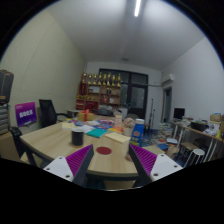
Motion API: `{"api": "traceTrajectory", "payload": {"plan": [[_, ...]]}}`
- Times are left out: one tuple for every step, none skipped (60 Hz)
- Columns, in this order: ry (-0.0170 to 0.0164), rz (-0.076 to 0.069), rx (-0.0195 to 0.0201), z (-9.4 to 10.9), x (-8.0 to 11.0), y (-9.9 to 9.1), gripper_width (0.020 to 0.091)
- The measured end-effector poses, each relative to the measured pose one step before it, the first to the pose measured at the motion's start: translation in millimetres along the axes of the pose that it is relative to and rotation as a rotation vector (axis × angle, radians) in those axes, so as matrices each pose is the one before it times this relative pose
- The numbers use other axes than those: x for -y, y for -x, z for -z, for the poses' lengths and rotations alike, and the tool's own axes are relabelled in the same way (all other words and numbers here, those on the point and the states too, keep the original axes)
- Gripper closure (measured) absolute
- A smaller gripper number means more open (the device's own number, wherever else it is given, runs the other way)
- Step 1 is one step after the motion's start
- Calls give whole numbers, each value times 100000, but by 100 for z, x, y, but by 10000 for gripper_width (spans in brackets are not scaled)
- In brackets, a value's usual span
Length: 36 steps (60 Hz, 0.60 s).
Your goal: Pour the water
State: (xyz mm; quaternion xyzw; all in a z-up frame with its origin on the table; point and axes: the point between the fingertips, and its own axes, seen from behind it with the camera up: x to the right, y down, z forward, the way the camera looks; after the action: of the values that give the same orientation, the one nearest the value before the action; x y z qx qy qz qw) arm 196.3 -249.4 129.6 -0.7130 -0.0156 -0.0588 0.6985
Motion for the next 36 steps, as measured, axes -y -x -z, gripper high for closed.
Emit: {"api": "traceTrajectory", "payload": {"plan": [[88, -43, -1159, -821, -149, -802, 279], [75, -47, -1155, -874, -142, -768, 281], [12, 107, -1000, -879, -151, -668, 279], [-118, 166, -935, -914, -110, -682, 279], [-51, 149, -989, -896, -105, -645, 281], [194, 220, -1396, -1053, 79, 318, 279], [68, -6, -835, -973, -525, -1387, 281], [362, -8, -851, -824, 153, -893, 279], [252, -26, -886, -908, -184, -457, 280], [190, -39, -656, -903, -194, -445, 281], [179, -172, -508, -896, -101, -393, 280], [293, -279, -598, -863, -180, -374, 277], [427, -325, -706, -892, -203, -342, 277], [558, -394, -700, -814, -226, -304, 282], [438, -367, -768, -1486, -768, -125, 278], [719, -462, -574, -310, 110, -124, 278], [636, -385, -558, -721, -227, -243, 279], [670, -394, -524, -709, -208, -239, 279], [589, -392, -518, -669, -182, -224, 277], [387, -407, -554, -664, -158, -210, 281], [232, -443, -577, -599, -109, -181, 278], [99, -503, -611, -596, -101, -200, 279], [-9, -571, -569, -616, -67, -137, 280], [-45, -675, -557, -601, -34, -125, 278], [-128, -803, -519, -1288, -358, -135, 278], [29, -742, -428, -170, 110, 302, 279], [194, -660, -70, -570, -28, 12, 278], [499, -537, 51, -520, -92, 50, 278], [634, -350, 166, -513, -99, 95, 279], [552, -173, 285, -473, -63, 129, 282], [312, -43, 288, -716, -6, 144, 279], [-21, 151, 45, -456, 36, 38, 279], [-312, 139, -311, -539, 75, 87, 276], [-423, 130, -393, -319, 107, -82, 274], [-265, 113, -466, -412, 80, -77, 277], [161, 38, -390, -395, -28, -34, 279]]}}
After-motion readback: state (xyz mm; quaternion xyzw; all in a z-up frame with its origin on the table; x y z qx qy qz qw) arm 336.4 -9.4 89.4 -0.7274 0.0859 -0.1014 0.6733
